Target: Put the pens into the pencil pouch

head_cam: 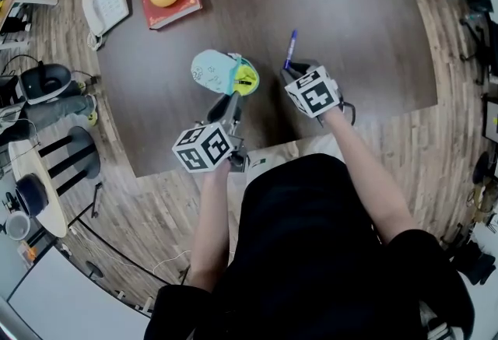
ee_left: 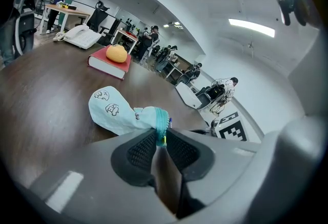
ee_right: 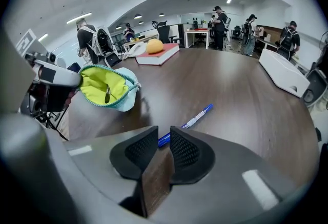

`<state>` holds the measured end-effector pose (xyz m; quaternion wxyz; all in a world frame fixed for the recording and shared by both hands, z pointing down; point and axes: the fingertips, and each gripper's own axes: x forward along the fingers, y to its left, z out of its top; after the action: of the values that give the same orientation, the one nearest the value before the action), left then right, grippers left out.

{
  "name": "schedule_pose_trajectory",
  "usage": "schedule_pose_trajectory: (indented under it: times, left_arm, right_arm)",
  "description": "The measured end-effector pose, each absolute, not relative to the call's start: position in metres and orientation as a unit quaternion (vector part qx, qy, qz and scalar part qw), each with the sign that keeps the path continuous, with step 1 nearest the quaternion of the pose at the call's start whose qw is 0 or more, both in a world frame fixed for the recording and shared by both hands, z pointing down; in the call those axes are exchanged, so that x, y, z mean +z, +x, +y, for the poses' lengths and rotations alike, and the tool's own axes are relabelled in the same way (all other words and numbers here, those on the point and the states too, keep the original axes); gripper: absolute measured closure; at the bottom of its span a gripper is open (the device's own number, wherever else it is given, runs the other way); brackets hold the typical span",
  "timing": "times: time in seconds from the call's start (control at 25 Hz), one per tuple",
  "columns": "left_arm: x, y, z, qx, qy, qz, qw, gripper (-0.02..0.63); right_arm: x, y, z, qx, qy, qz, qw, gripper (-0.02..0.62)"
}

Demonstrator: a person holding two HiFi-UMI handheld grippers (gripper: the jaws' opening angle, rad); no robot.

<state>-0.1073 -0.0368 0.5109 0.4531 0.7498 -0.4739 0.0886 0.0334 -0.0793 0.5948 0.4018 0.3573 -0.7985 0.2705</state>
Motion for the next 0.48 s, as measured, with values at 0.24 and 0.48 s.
schedule_pose_trajectory:
  times: [0.24,0.48]
  left_arm:
    - [0.516,-0.109,-0.036,0.097,0.750,-0.470,0.455,0.548]
    - [0.519,-0.107,-0.039,0.101,0.752,-0.466,0.454,0.549]
  right_arm:
    - [0.609,0.031,-0.081,0.286,0.380,-0.785,0.396,0.508]
    - [0.619,0.030,-0.082,0.297,0.401,-0.774,0.390,0.472]
